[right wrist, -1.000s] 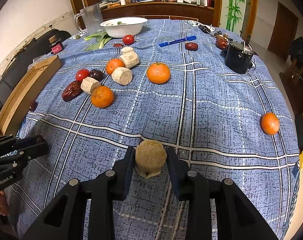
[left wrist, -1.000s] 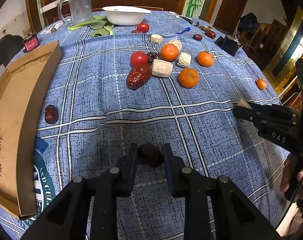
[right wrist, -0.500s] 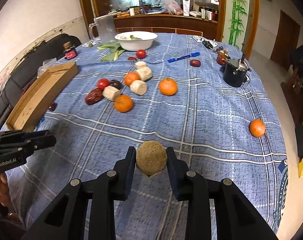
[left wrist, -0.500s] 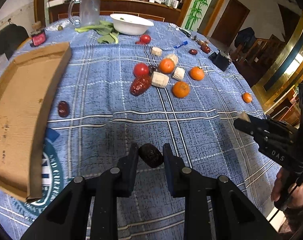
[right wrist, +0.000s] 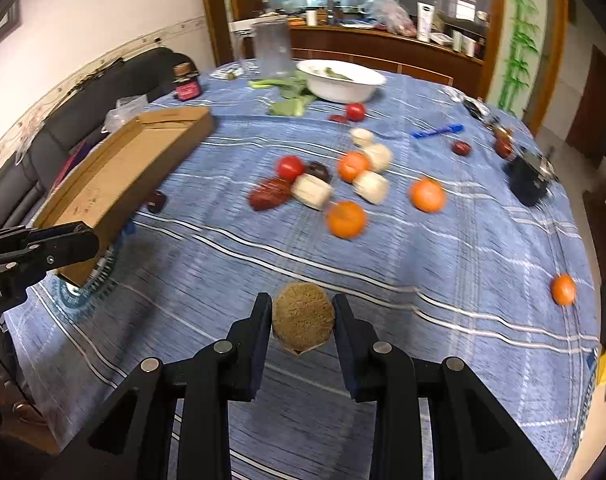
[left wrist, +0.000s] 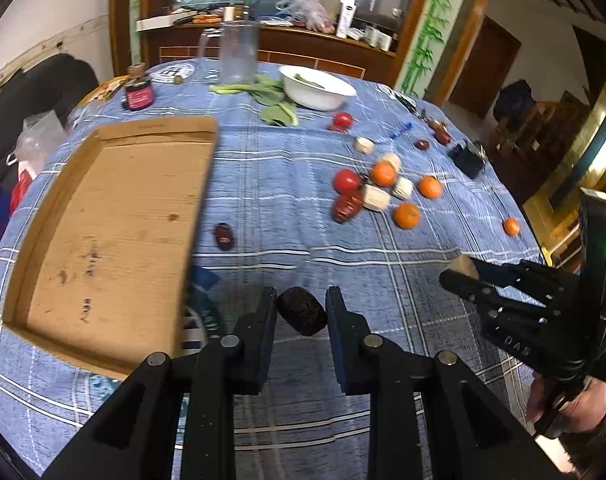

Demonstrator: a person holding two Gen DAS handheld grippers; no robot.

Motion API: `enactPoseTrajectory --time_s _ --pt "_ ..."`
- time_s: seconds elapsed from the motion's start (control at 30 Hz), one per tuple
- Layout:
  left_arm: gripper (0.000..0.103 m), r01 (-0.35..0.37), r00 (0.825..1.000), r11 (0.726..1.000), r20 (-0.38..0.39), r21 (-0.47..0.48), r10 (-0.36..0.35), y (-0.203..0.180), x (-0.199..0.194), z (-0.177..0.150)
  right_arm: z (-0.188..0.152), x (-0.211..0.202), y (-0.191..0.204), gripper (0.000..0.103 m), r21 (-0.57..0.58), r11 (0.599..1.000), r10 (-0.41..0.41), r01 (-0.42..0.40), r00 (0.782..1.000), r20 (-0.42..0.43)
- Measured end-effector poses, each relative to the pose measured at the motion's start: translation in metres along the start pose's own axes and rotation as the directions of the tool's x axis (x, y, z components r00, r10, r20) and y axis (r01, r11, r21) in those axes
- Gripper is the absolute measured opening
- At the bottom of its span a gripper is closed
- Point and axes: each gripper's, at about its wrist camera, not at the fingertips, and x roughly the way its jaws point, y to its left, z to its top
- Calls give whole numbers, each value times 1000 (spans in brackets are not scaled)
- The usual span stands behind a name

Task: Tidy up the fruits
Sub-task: 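Lift the brown cake with the right gripper while the left lifts the date, then carry the cake and date over the cardboard tray with both grippers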

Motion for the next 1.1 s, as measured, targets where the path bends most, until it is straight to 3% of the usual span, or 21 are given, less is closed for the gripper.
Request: enactPoseTrajectory --time_s 0.37,0.5,0.63,0.8,1.0,1.1 --pt "24 -79 996 991 41 -112 84 80 -26 12 45 18 76 33 -116 991 71 -68 997 19" --pt "24 -112 992 986 39 -126 118 103 -33 12 47 25 78 33 -117 992 48 -46 999 11" --pt "24 -98 995 990 23 -100 100 101 -38 5 27 27 54 33 -88 996 3 -5 1000 -20" --pt "24 -40 999 998 10 -51 41 75 -38 -4 0 33 27 34 -45 998 40 -43 996 -79" --pt "24 12 1000 999 -5 -29 -12 45 -33 -6 10 48 56 35 -79 978 188 -195 978 -91" --pt "24 16 1000 1000 -12 -17 -16 36 -32 -8 12 62 70 36 -141 976 153 -166 983 -97"
